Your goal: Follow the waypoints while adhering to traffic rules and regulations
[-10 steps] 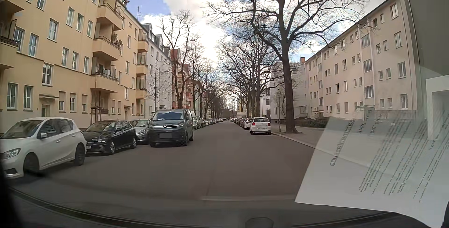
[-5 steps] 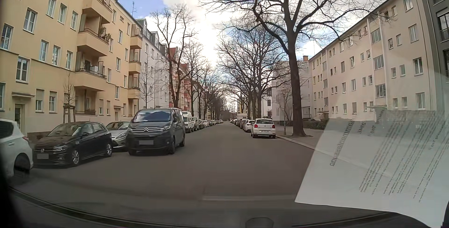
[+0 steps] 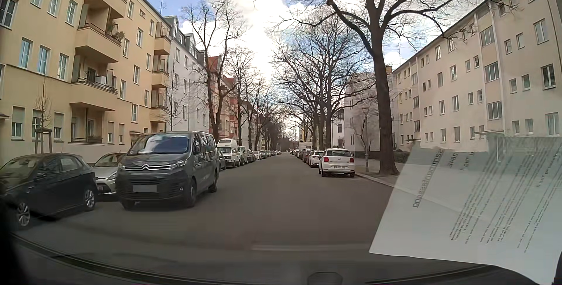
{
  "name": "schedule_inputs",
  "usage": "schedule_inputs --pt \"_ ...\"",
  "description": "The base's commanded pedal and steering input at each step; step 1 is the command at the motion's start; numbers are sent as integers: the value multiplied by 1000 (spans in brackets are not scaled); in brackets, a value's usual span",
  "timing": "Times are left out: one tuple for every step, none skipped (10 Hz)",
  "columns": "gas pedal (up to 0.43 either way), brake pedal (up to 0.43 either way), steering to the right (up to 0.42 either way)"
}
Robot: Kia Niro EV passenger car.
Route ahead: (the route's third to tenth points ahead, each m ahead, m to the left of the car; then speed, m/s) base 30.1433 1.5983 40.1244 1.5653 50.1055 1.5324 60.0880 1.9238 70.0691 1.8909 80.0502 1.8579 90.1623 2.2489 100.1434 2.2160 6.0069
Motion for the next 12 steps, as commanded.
schedule_inputs --pt "59 30 -17" --pt "59 30 -17" --pt "59 30 -18" --pt "59 30 -20" --pt "59 30 -20" --pt "59 30 -20" --pt "59 30 -20" --pt "59 30 -21" --pt "59 30 -21" --pt "59 30 -21" --pt "59 30 -21" --pt "59 30 -21"
